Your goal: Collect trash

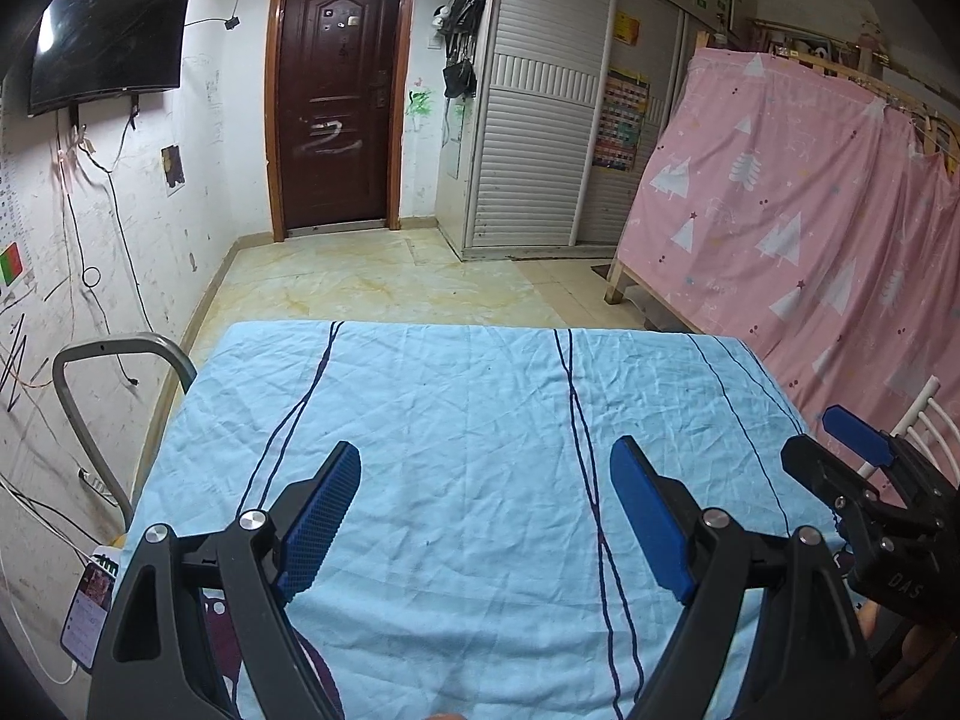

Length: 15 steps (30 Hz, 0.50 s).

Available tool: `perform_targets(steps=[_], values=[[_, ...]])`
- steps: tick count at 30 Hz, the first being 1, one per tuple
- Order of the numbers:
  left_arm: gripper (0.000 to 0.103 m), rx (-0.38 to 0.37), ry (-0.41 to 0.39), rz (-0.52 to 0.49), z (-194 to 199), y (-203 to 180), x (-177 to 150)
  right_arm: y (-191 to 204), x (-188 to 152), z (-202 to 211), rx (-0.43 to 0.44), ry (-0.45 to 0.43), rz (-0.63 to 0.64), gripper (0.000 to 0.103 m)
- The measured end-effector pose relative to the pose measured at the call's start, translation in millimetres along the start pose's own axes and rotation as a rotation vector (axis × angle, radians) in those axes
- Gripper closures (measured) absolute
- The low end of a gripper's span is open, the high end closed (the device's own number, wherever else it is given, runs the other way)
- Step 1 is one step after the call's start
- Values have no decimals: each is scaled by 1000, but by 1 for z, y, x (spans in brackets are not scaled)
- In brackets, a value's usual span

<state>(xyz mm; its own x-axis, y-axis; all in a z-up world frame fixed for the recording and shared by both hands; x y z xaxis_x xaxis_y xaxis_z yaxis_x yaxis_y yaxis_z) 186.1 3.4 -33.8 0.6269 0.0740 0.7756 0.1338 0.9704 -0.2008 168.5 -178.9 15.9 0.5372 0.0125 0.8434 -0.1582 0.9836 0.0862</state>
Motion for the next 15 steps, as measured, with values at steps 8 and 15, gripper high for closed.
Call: perform_targets(steps=[8,15], values=[[26,2,-1,5,2,2,-1,1,0,0,0,1,0,20],[26,8,0,5,3,4,-3,2,0,0,-1,1,0,20]])
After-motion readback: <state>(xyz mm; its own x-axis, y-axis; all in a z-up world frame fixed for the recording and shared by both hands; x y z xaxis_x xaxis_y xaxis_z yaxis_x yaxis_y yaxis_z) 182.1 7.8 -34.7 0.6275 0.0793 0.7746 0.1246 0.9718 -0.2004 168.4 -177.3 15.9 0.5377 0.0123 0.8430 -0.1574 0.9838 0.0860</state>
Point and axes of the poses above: each gripper's, at about its wrist camera, not at the fingertips, and z roughly against the way its jaws point, y to its left, x to its top, the point moved 5 cm from there along -z, roughly the way its jaws point, and after that the axes turned 10 degrees about -x, right-handed, at the moved point
